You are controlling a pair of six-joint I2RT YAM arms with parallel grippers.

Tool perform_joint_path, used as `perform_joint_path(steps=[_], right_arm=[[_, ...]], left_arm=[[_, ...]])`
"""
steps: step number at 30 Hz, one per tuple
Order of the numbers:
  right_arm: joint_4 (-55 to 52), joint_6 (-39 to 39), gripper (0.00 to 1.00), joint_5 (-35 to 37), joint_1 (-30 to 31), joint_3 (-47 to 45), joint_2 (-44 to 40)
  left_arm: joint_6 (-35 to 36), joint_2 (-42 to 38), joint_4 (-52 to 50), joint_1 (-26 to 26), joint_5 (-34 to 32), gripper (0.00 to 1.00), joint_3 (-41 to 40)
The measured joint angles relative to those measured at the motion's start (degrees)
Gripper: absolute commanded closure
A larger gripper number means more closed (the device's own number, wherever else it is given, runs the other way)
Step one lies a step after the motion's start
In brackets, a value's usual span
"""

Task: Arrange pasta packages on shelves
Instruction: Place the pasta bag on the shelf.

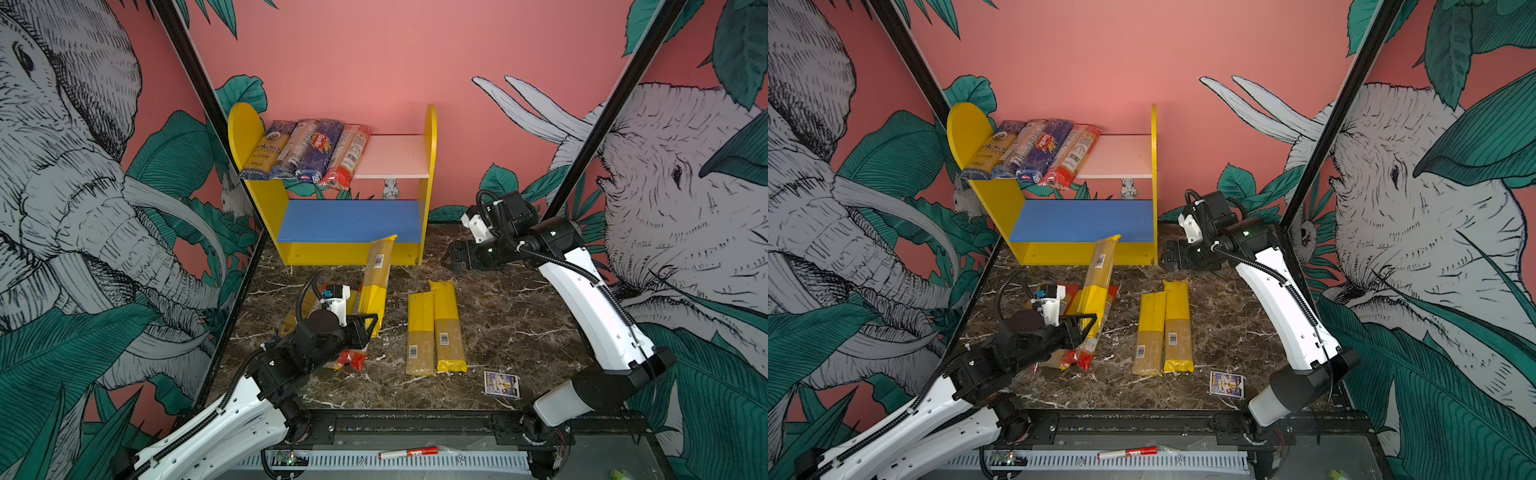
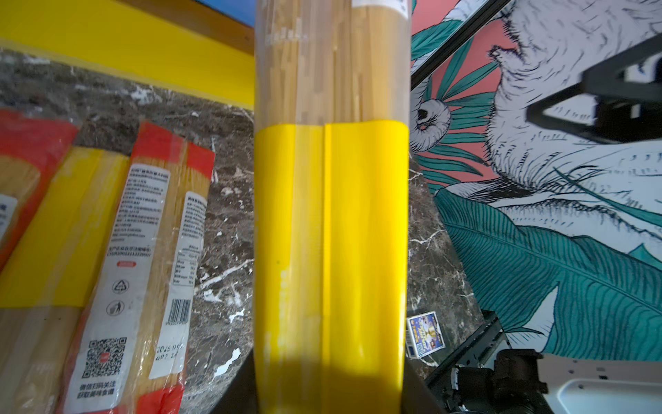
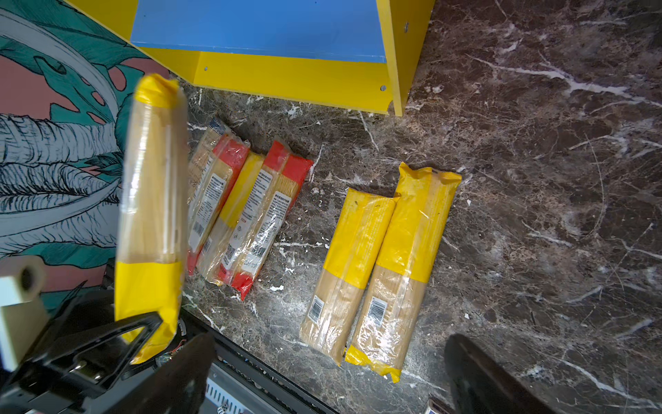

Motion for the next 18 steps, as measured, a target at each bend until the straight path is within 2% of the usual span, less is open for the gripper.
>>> perform_joint_path(steps=[6,14,18], right_arm=[[1.3,0.9,0.01,-0.5,0.0,3.8,2.4],[1.3,1.0,0.01,1.1,0.0,9.6,2.5],[1.1,1.0,0.01,2.7,-0.1,12.8,3.3]], left_arm=[[6.8,4.3,-6.7,0.0,-1.2,1.00,13.6],[19.1,16.5,-14.8,0.3,-3.8,1.00,37.3],[23.9,23.2,-17.2,4.1,-2.8,1.00,48.2]])
